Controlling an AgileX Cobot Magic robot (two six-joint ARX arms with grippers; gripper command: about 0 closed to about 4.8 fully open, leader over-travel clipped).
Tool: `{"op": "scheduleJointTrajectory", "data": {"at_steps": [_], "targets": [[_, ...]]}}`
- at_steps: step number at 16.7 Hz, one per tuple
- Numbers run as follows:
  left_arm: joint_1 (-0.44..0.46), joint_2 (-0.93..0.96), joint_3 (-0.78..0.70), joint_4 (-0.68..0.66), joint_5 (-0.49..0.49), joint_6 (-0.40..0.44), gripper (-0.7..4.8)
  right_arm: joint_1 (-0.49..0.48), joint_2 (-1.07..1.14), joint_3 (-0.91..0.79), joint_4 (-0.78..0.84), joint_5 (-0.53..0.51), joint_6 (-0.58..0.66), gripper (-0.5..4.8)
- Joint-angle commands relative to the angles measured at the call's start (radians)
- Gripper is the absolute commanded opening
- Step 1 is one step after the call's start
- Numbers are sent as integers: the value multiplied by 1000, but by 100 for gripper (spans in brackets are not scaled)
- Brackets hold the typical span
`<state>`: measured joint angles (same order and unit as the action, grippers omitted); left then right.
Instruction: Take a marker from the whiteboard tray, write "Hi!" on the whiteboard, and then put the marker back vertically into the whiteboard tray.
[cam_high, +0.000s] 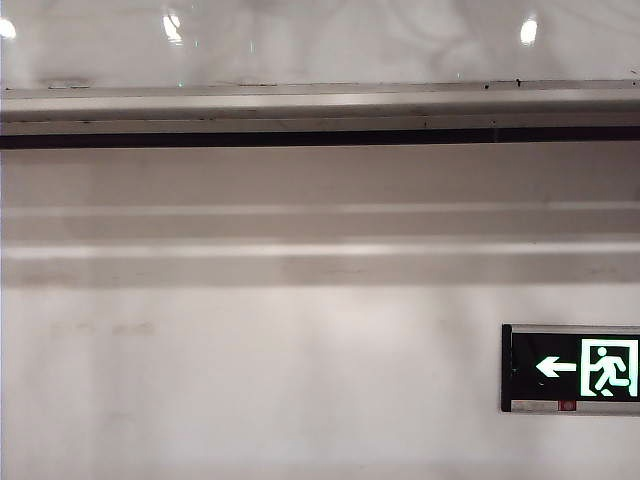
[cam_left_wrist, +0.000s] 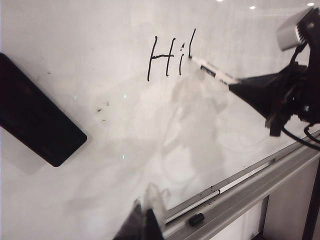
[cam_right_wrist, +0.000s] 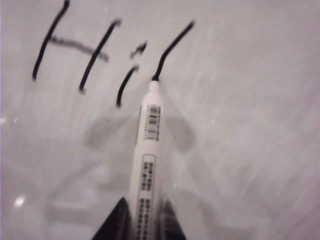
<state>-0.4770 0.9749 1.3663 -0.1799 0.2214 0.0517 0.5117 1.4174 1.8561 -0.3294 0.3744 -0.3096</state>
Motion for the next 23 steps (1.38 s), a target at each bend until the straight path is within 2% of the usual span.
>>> {"op": "scheduleJointTrajectory", "data": {"at_steps": [1,14,23], "targets": [[0,-2,3,9,8,-3,-6,-1,0,1,-50,16,23,-1],[0,-2,3,9,8,-3,-6,16,-49,1,-88,27,29,-1],[0,-2,3,9,8,-3,-6,15,-45,1,-154,-15,47,-1]]}}
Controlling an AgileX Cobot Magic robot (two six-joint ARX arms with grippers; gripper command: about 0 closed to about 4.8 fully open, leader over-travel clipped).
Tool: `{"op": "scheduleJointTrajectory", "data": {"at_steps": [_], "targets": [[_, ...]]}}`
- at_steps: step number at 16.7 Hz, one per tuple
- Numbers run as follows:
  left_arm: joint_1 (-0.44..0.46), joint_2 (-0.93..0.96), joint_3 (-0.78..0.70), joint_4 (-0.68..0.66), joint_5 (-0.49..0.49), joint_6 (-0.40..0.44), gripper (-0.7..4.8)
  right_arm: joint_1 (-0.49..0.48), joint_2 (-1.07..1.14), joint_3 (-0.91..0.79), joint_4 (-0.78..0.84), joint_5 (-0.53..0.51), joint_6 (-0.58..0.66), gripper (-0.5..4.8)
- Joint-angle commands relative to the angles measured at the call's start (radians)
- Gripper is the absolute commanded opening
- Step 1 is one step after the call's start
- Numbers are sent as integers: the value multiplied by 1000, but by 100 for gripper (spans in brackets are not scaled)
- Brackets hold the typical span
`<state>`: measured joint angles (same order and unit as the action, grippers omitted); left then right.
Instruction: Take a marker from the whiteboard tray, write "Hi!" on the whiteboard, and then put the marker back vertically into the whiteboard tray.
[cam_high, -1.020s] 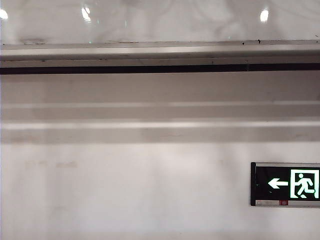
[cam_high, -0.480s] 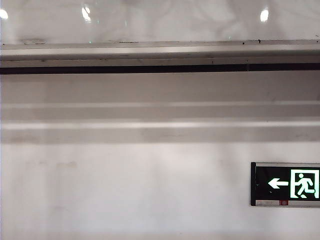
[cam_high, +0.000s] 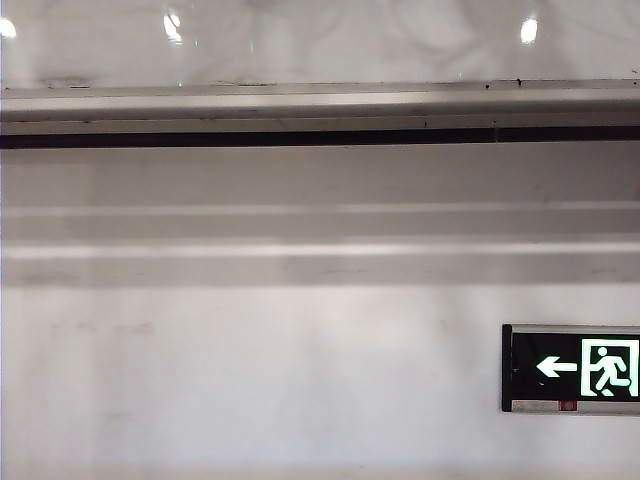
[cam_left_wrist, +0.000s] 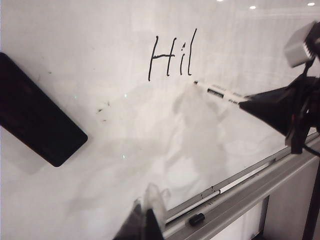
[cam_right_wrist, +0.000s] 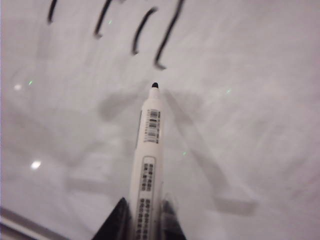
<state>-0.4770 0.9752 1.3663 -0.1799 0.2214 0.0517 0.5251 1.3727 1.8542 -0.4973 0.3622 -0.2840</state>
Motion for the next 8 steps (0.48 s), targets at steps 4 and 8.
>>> {"op": "scheduleJointTrajectory", "data": {"at_steps": [4,8], "targets": [[0,-2,3,9,8,-3,-6,2,8,3,23,-3,22,-1],[0,-2,3,9,11,-3,-6,2,18,3,31,-2,22,-1]]}}
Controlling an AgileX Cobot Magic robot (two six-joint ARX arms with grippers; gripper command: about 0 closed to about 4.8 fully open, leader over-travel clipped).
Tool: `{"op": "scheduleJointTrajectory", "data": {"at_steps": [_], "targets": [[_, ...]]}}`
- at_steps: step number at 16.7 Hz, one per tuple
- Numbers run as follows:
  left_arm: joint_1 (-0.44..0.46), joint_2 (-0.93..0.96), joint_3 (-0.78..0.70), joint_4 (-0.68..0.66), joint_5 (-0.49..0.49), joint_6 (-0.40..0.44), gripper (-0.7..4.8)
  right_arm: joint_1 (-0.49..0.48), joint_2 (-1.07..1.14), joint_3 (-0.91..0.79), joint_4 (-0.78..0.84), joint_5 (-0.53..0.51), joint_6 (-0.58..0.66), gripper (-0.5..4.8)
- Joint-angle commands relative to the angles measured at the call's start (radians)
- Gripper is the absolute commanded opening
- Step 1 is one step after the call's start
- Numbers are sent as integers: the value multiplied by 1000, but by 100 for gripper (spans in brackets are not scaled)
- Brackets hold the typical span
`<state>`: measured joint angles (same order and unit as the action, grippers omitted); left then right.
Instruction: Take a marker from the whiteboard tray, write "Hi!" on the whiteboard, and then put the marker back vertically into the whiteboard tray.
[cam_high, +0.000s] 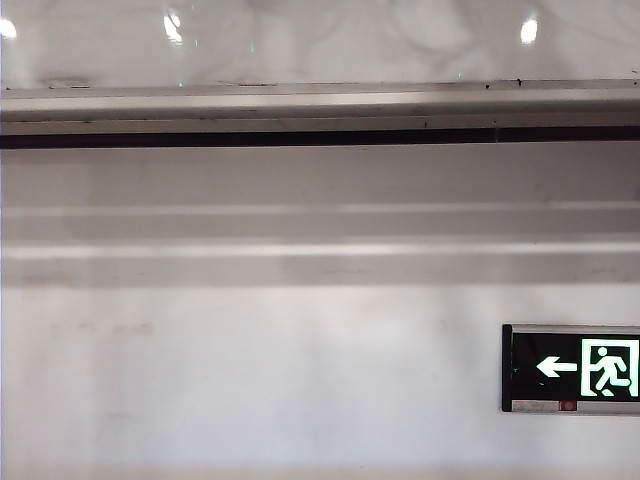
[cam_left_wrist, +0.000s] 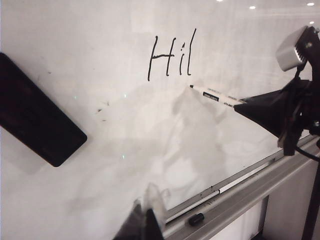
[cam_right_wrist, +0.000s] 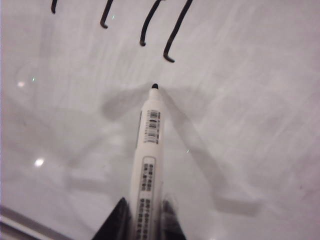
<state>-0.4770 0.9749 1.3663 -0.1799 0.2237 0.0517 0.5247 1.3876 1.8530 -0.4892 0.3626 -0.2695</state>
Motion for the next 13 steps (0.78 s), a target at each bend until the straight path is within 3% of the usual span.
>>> {"op": "scheduleJointTrajectory", "data": {"at_steps": [1,13], "targets": [[0,-2,3,9,9,-3,-6,2,4,4,23,-3,8,-1],[0,-2,3,8,9,-3,-6,1,12,4,49,24,7,-1]]}}
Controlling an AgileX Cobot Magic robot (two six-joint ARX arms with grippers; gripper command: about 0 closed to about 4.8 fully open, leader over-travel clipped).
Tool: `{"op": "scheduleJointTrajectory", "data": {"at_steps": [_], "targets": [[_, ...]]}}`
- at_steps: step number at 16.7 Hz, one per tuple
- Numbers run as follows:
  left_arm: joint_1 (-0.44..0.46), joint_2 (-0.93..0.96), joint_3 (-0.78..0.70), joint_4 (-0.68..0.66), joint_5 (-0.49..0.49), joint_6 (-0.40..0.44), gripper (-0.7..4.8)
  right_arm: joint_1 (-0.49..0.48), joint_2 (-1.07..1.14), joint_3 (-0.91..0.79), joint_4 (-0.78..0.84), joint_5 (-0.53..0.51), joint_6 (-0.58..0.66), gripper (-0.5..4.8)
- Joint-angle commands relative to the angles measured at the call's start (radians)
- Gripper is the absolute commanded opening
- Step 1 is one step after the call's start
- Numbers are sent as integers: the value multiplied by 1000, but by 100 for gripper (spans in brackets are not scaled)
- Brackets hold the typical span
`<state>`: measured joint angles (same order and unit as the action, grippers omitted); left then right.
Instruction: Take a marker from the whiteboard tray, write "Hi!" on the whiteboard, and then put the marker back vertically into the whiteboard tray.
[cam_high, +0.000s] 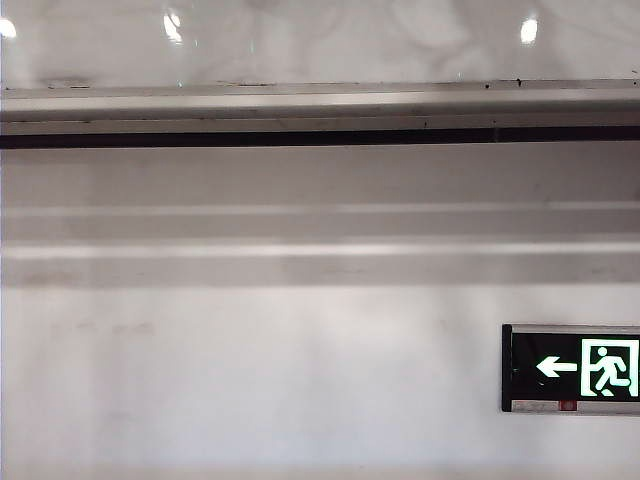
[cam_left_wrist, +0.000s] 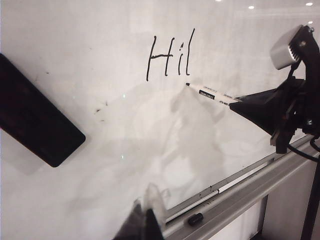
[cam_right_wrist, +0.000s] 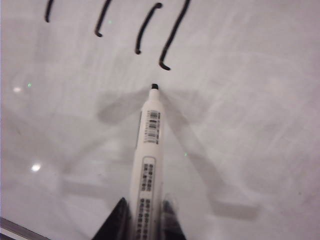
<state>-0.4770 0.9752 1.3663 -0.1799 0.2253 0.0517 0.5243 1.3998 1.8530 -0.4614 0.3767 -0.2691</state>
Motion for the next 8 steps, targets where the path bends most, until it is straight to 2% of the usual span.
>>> {"op": "scheduleJointTrajectory", "data": {"at_steps": [1,8], "targets": [[0,-2,3,8,8,-3,-6,1,0,4,18,10,7,-1],[0,-2,3,2,8,-3,-6,1,4,4,20,-6,7,-1]]}}
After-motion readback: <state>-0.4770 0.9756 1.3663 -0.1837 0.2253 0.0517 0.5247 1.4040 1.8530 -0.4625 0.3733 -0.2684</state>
